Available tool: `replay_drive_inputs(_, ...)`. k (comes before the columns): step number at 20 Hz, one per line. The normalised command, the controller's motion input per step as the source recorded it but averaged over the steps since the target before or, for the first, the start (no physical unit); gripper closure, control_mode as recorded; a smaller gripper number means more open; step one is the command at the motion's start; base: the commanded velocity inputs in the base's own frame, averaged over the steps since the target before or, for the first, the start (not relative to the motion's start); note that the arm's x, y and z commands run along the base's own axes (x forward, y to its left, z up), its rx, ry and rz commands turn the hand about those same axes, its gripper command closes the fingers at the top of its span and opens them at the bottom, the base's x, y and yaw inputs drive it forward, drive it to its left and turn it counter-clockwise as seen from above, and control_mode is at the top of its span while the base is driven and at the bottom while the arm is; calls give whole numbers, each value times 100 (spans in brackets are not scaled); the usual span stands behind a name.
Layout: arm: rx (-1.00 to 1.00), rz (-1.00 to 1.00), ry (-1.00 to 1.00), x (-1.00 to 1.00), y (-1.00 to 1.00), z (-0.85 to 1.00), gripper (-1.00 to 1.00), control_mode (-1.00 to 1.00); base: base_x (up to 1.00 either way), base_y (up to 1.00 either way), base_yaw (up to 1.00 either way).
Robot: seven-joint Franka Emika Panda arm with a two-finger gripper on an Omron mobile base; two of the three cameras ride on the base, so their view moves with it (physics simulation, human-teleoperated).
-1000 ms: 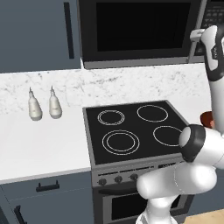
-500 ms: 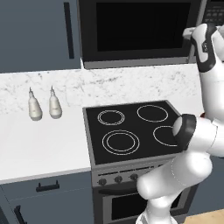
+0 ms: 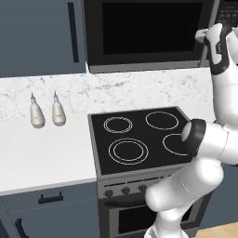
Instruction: Open the microwave, place the bowl with waffle inside the microwave, then close the microwave door and turn it on.
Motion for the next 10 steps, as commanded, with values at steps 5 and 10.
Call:
replay_drive_inputs(5,0,0,0,0,0,0,100,-100,0,0,0)
replay_drive_inputs(10,0,-7,0,-51,-2,0,100,-100,0,0,0)
